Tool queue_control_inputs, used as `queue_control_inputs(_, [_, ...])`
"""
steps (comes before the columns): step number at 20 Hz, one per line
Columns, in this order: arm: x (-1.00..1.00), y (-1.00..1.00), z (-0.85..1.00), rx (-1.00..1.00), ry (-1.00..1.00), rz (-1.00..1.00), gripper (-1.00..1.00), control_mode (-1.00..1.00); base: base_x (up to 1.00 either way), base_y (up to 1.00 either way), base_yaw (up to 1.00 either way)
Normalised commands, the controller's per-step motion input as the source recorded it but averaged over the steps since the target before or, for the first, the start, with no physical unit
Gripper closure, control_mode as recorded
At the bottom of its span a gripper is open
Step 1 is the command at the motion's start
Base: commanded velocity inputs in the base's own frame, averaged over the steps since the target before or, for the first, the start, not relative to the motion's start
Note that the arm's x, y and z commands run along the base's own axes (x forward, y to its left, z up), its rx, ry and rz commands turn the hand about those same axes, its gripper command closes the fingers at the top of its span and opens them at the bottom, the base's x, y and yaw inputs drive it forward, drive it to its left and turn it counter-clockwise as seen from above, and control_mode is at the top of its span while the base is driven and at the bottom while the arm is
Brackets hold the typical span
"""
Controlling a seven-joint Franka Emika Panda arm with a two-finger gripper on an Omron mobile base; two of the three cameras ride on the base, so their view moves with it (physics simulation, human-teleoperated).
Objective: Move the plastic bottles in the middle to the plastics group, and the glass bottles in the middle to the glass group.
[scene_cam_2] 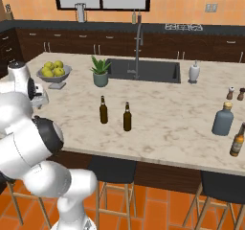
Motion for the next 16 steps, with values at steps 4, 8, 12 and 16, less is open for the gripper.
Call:
queue_control_inputs(4, [-0.07,-1.0,0.61,0.0,0.14,-0.1,-1.0,-1.0,0.0,0.0,0.0])
queue_control_inputs(8, [-0.05,-1.0,0.23,-0.06,0.06,-0.14,-1.0,-1.0,0.0,0.0,0.0])
queue_control_inputs(12, [0.0,-0.98,0.13,-0.3,0.2,-0.02,-1.0,-1.0,0.0,0.0,0.0])
queue_control_inputs(16, [0.0,-1.0,0.24,-0.33,0.06,-0.01,-1.0,-1.0,0.0,0.0,0.0])
